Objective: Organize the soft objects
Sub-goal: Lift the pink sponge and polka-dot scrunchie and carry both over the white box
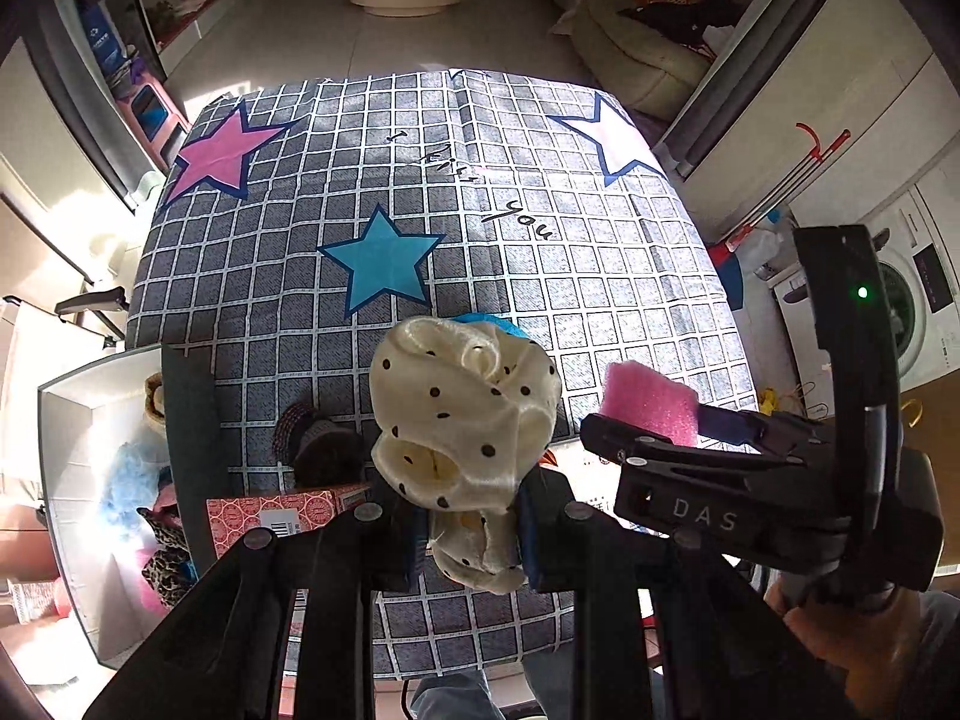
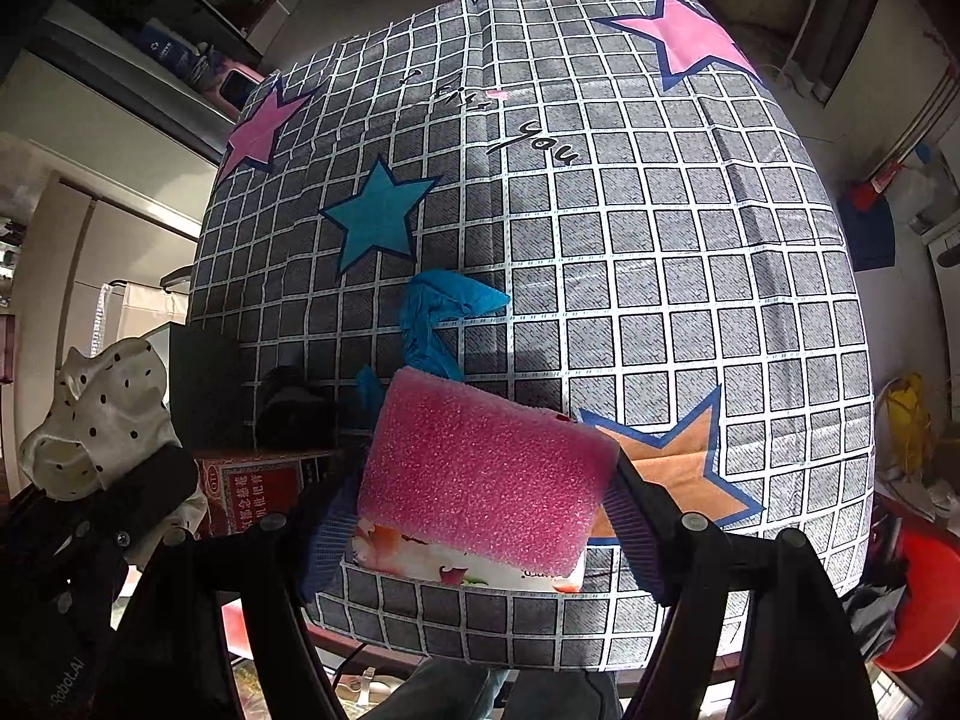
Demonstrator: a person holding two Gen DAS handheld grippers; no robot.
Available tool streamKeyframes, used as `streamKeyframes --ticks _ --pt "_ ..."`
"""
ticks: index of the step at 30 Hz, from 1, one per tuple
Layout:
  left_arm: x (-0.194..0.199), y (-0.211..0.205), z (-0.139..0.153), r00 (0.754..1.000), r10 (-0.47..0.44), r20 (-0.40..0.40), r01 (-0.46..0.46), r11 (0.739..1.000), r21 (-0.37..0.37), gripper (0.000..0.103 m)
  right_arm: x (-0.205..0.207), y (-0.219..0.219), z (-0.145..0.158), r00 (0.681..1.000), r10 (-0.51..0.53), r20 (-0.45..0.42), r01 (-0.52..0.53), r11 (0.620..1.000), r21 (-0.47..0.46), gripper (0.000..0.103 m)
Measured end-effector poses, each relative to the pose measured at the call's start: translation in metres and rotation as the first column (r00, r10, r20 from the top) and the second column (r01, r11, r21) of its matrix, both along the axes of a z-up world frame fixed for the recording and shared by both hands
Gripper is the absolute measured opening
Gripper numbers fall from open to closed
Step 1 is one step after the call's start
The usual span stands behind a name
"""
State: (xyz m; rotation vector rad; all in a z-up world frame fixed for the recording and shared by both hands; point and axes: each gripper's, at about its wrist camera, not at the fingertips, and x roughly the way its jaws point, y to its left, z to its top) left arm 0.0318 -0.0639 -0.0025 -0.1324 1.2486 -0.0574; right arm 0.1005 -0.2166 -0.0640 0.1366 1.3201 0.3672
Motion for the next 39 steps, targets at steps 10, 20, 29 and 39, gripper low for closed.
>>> streamKeyframes --ticks 10,20,29,39 --pt "-0.060 0.051 0.023 0.992 0.108 0.066 -0.110 0.993 0.034 0.026 -0.037 0.060 0.034 0.990 0.120 0.078 -0.123 0.992 0.035 0.077" --pt "-0.101 0.104 0.026 0.964 0.248 0.100 -0.256 0.963 0.080 0.026 -0.071 0.122 0.050 0.952 0.272 0.140 -0.275 0.961 0.003 0.077" --pt "-0.130 0.139 0.024 0.930 0.353 0.108 -0.363 0.926 0.103 0.026 -0.093 0.175 0.058 0.894 0.416 0.168 -0.418 0.908 -0.030 0.077" --pt "-0.151 0.164 0.025 0.896 0.430 0.109 -0.442 0.888 0.126 0.026 -0.104 0.213 0.054 0.845 0.512 0.157 -0.514 0.857 -0.030 0.077"
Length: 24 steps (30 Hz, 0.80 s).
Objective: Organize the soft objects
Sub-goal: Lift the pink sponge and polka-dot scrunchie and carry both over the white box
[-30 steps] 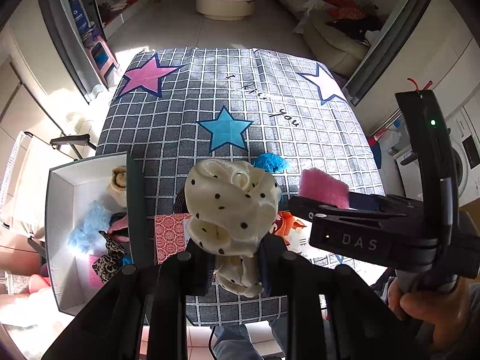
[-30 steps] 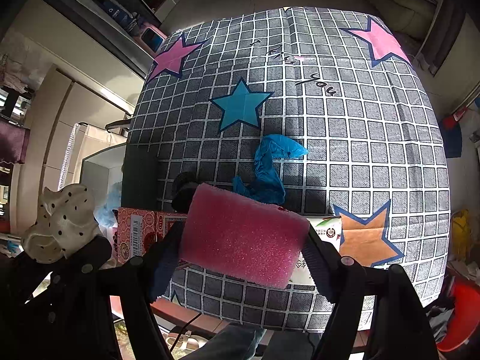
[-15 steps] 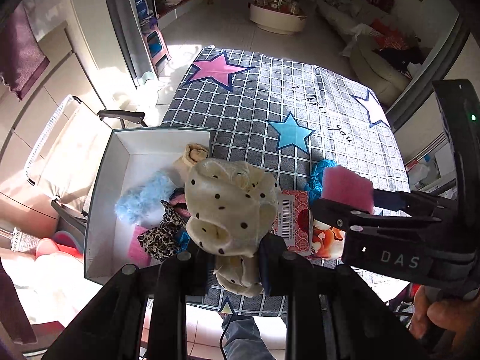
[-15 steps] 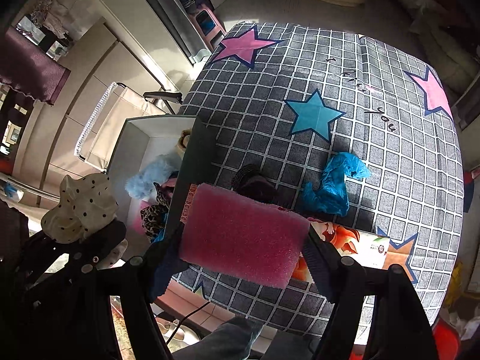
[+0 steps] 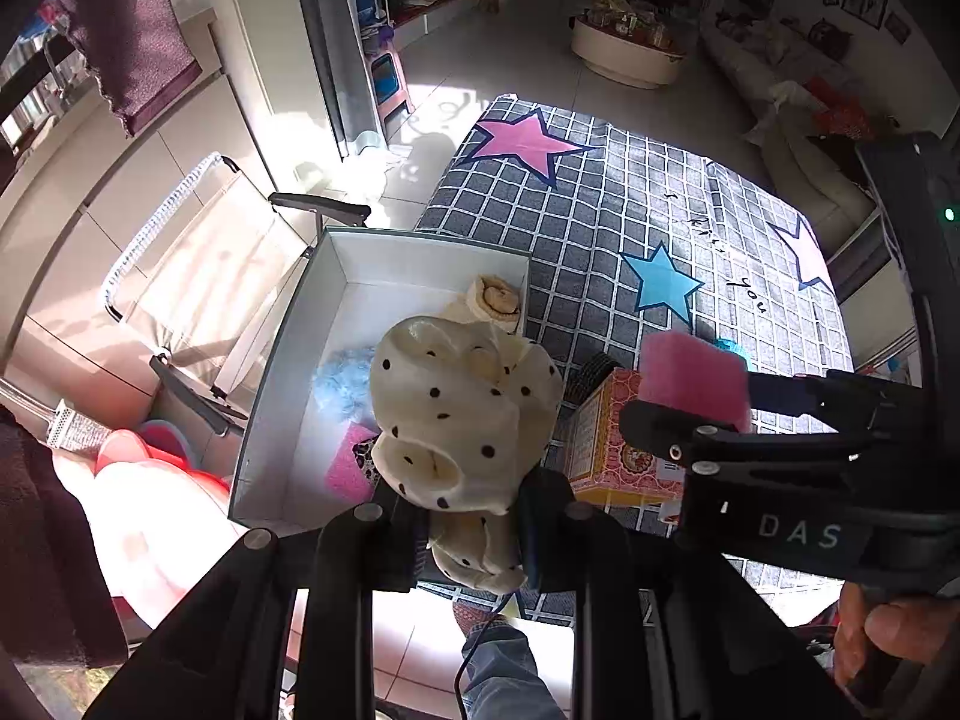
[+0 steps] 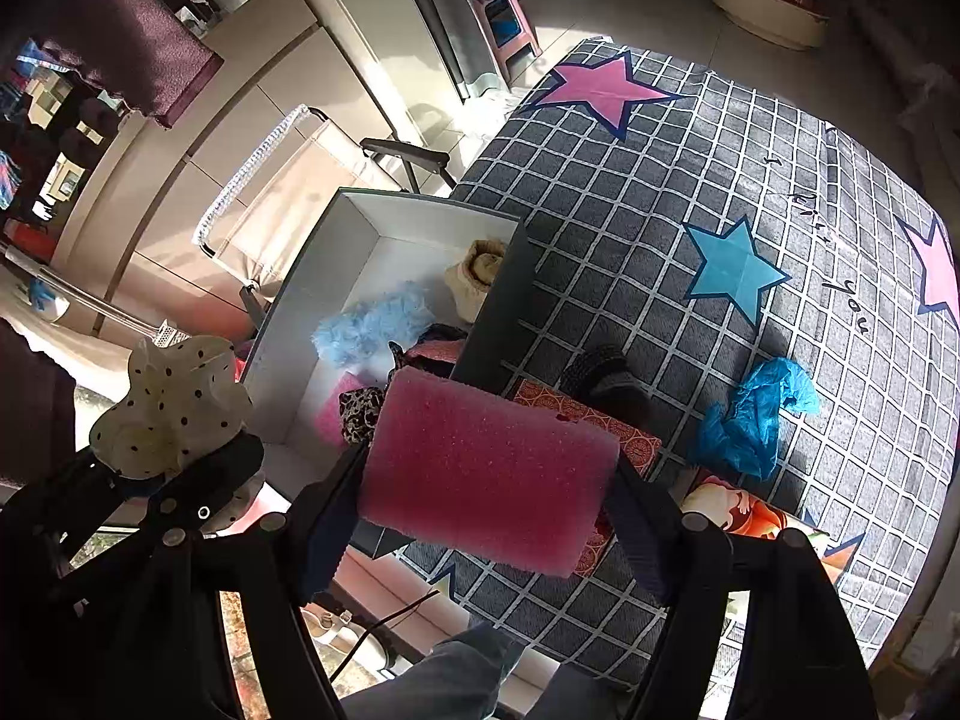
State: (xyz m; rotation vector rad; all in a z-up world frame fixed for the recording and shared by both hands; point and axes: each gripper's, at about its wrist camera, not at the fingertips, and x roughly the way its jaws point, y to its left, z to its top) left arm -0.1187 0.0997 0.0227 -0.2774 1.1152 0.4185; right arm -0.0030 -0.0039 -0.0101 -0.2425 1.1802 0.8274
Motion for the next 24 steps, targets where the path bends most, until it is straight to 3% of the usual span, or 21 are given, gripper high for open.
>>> streamKeyframes --ticks 11,24 --pt "-0.012 0.009 -0.003 0.999 0.044 -0.015 -0.044 0.999 0.009 0.026 -0.006 0.020 -0.009 0.998 0.060 -0.017 -0.061 0.998 -0.026 0.077" --pt "-0.013 0.009 -0.006 0.999 0.046 -0.022 -0.045 0.999 0.010 0.026 -0.007 0.022 -0.011 0.998 0.060 -0.023 -0.061 0.998 -0.028 0.077"
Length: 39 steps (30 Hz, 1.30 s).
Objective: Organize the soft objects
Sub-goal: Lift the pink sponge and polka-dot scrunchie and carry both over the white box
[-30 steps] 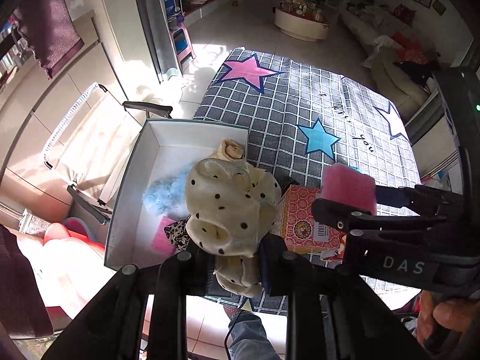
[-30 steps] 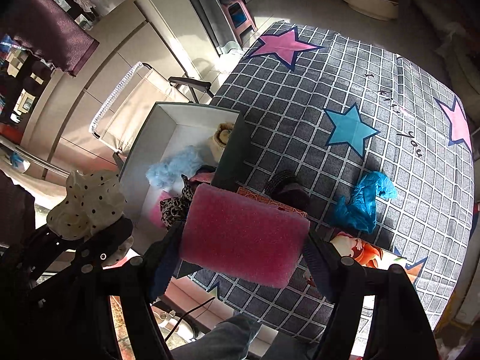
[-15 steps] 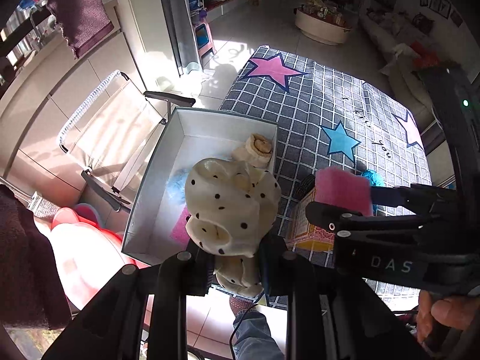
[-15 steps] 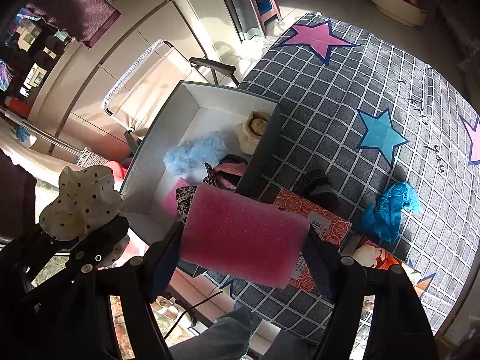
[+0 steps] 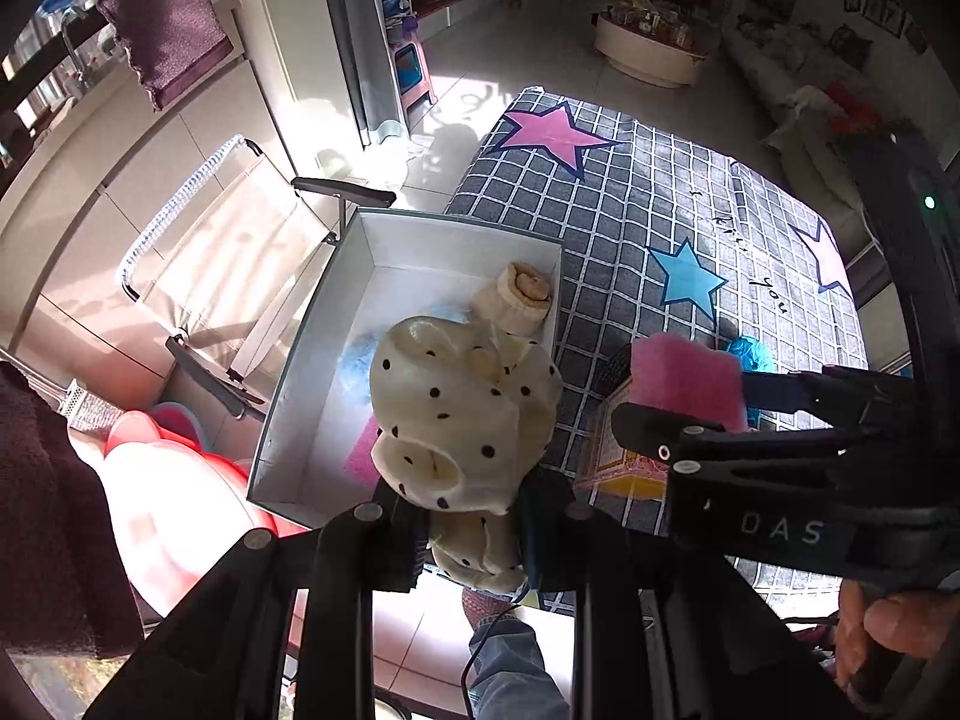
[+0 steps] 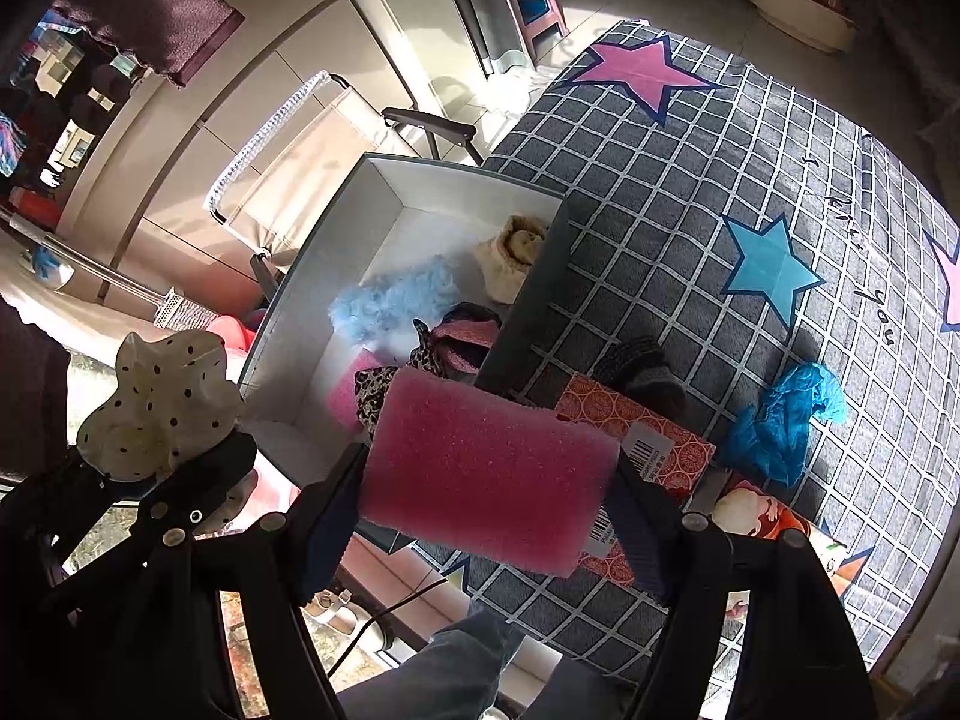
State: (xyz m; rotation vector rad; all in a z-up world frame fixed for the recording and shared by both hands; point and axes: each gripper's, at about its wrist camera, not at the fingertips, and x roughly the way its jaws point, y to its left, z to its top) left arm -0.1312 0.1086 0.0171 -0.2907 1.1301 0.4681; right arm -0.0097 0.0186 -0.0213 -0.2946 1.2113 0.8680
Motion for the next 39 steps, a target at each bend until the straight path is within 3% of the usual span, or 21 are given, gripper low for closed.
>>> streamKeyframes --ticks 18,39 --pt "0.000 0.001 -0.004 1.000 -0.004 -0.006 0.004 1.000 -0.006 0.026 0.000 -0.001 -0.005 1.000 -0.008 -0.002 0.008 1.000 -0.003 0.077" --pt "0.019 -0.004 -0.007 0.998 -0.067 -0.002 0.067 0.998 -0.009 0.026 0.016 -0.016 -0.001 0.996 -0.086 -0.004 0.086 0.996 0.003 0.077"
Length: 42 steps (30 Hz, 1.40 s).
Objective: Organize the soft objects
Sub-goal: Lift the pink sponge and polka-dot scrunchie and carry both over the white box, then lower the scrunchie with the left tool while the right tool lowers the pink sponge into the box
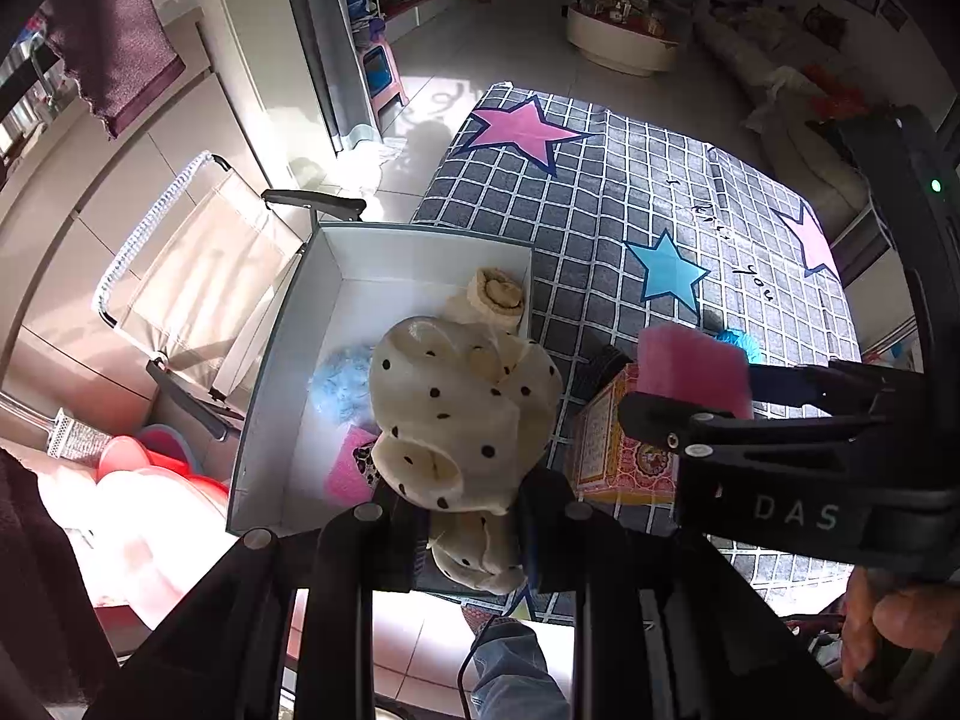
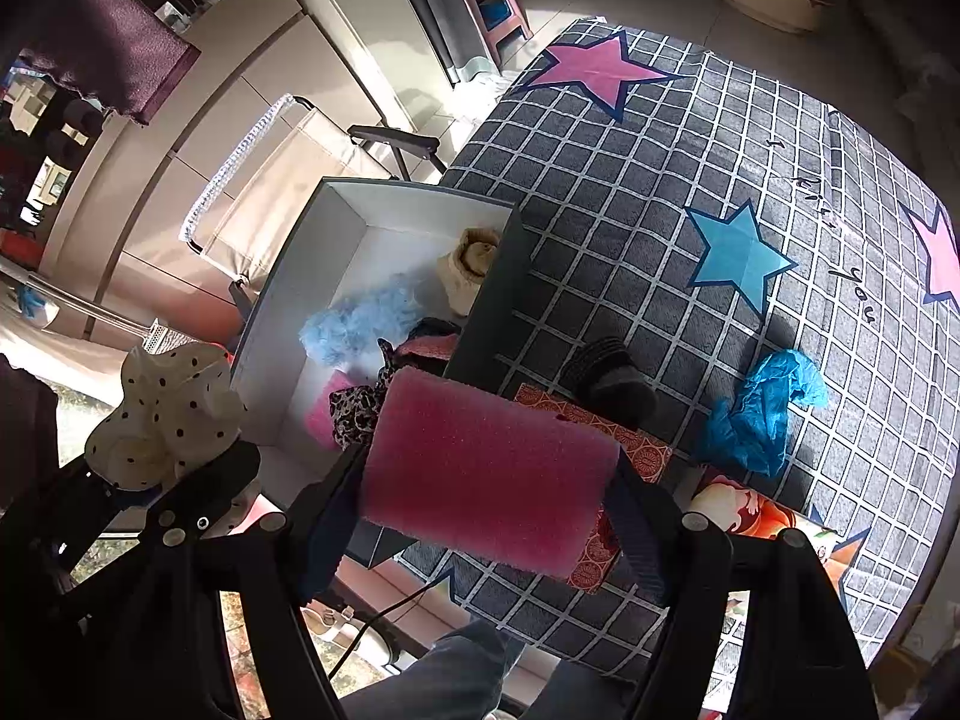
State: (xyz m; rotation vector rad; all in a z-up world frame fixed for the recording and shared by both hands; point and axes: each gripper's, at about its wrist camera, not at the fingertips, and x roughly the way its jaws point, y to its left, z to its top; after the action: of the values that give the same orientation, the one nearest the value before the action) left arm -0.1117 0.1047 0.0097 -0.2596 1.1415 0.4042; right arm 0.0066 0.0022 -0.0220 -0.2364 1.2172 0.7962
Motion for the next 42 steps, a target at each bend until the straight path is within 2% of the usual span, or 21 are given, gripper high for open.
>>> streamKeyframes --ticks 8,23,31,42 --pt "0.003 0.001 -0.001 1.000 -0.015 -0.005 0.015 1.000 0.001 0.026 0.002 0.004 0.002 1.000 0.004 0.001 -0.004 1.000 0.005 0.077" --pt "0.003 0.024 -0.016 0.998 0.050 -0.035 -0.051 0.998 -0.031 0.026 0.013 0.020 0.004 1.000 0.013 0.007 -0.013 1.000 0.004 0.077" --pt "-0.001 0.045 -0.027 0.991 0.117 -0.061 -0.120 0.992 -0.048 0.027 0.011 0.045 0.003 0.998 0.067 0.006 -0.067 0.998 -0.006 0.077" --pt "-0.006 0.073 -0.054 0.980 0.162 -0.118 -0.170 0.984 -0.060 0.027 0.011 0.085 0.008 0.995 0.100 -0.003 -0.100 0.995 0.003 0.077"
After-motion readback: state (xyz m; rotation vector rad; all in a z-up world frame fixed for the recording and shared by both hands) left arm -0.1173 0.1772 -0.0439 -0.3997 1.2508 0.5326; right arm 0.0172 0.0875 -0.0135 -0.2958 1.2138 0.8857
